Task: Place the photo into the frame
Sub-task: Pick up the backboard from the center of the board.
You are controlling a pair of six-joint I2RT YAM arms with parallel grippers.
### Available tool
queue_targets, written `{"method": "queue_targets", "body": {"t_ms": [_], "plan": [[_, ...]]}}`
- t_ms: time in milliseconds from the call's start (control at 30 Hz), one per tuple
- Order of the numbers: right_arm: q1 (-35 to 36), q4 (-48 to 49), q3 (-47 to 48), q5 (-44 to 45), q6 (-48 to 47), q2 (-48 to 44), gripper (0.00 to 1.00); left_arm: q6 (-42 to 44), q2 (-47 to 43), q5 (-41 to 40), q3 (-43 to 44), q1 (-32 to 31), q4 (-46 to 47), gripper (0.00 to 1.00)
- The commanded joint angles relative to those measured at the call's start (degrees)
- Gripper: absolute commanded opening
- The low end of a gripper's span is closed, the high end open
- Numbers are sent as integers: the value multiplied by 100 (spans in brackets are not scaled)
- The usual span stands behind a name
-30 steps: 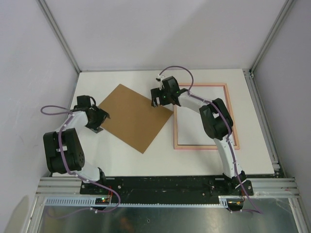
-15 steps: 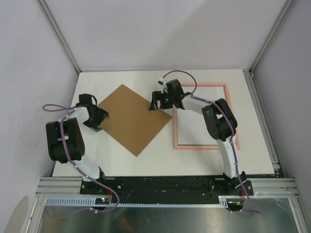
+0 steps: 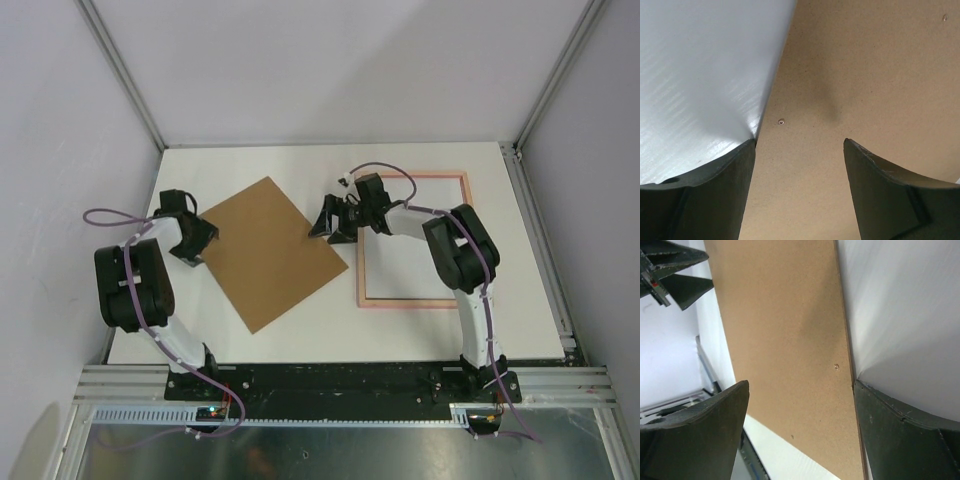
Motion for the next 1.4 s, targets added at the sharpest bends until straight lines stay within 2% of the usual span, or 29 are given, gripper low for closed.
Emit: {"method": "queue_targets", "body": {"t_ms": [0, 267, 500, 700, 1000, 1133, 1267, 1367], "plan": [[365, 847, -148, -1122, 1028, -422, 89, 20, 226, 423, -210, -88, -14, 76], [628, 1778, -583, -1366, 1897, -784, 88, 127, 54, 682, -478, -116, 137, 75], [723, 1882, -1138, -1190, 2012, -1430, 87, 185, -180, 975, -752, -276, 284, 75], [656, 1657, -1533, -1050, 1853, -1896, 87, -20, -304, 1140, -819, -674, 402, 75], [582, 1899, -2042, -975, 2021, -2233, 86, -366, -262, 1319, -627, -1390, 523, 75], [526, 1457, -2063, -692, 1724, -2351, 83, -442, -214, 1348, -512, -1613, 548, 75], [409, 384, -2091, -120, 1114, -2667, 75, -428, -198, 1397, -392, -1698, 554, 75], [246, 29, -2283, 216, 862, -3015, 66, -376, -242, 1405, -316, -1725, 547, 75]]}}
